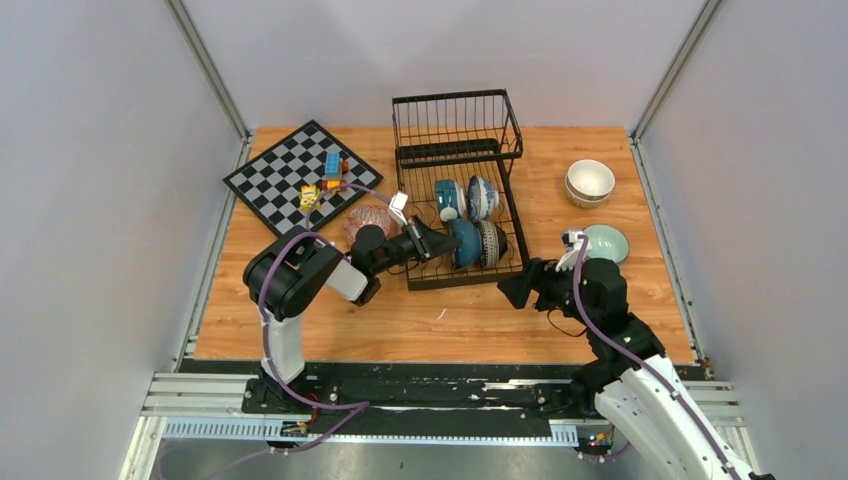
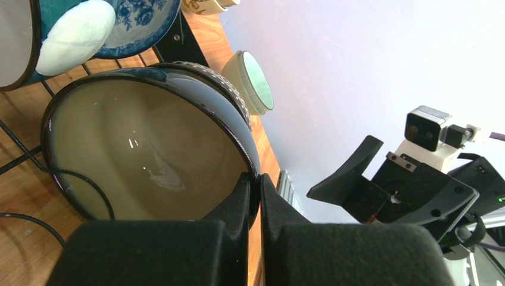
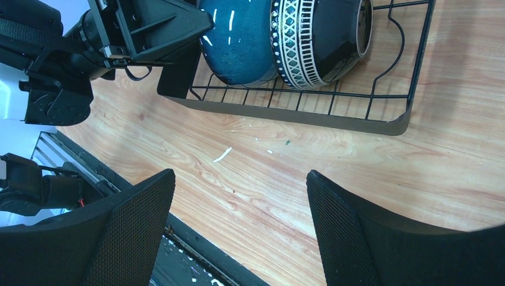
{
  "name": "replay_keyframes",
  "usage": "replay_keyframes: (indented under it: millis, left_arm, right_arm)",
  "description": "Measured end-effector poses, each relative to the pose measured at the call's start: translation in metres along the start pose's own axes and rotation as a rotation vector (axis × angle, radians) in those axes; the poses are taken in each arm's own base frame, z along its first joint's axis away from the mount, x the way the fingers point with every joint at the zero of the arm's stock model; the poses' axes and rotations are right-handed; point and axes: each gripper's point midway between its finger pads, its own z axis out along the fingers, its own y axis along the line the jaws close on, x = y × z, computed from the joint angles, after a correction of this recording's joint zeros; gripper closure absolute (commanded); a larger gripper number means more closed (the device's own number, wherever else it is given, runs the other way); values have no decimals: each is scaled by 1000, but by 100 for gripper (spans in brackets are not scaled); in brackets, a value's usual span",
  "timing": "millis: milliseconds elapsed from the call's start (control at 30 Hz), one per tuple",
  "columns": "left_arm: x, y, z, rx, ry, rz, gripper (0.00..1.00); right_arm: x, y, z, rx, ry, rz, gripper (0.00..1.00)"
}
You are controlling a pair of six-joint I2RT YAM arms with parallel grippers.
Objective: Unload the bowls from the dish rack
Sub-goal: Pick up the bowl from the dish rack.
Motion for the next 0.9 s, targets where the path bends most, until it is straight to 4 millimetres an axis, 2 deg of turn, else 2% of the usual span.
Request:
replay_keyframes:
  millis: [900]
  left_arm:
    - [-7, -3, -7, 38, 18, -59, 100]
  right_arm:
    - [2, -2, 0, 7, 7, -4, 15]
